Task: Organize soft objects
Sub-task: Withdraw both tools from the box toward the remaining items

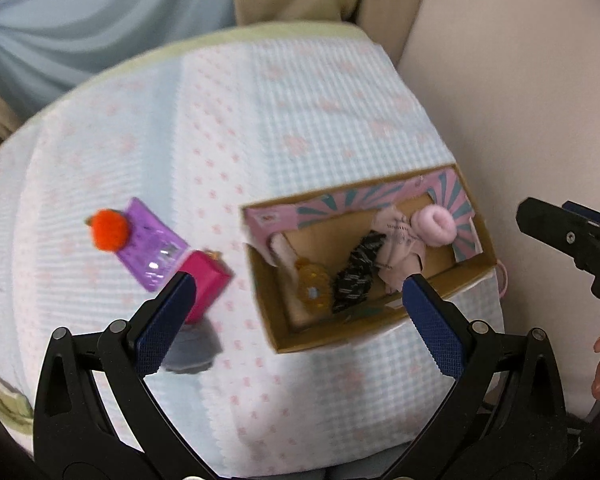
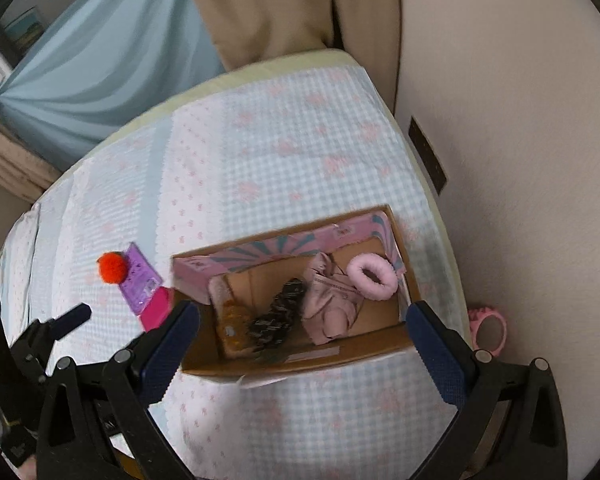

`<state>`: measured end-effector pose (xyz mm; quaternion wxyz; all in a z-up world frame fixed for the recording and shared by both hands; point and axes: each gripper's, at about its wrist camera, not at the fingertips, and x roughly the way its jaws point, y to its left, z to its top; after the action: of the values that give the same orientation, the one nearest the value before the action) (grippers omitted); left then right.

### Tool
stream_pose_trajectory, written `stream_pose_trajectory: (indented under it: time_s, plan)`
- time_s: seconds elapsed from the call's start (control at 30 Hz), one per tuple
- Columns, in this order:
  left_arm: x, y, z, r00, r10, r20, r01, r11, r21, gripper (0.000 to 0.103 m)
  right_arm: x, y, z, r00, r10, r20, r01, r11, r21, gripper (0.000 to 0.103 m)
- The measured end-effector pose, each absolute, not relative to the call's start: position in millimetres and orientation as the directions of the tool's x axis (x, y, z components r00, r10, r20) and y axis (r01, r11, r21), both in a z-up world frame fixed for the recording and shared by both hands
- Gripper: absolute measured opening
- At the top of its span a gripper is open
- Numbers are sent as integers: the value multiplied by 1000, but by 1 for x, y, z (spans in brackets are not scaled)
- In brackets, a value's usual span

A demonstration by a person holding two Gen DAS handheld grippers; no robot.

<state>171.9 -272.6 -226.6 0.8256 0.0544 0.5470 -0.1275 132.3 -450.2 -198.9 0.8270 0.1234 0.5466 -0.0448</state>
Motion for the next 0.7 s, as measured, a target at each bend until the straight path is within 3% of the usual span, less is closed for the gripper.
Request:
stream_pose_trajectory:
  time_s: [0.33,0.7]
  plan:
    - [138,-179,-154,501,-104,-859,140,989,-38,102,97,-388,-120,524,62,-849,105,985,136,103]
    - [120,-109,-147,562,-14,-827,17,1000,-5,102,86,-337,-106,585,134,-800,14,985,175,103]
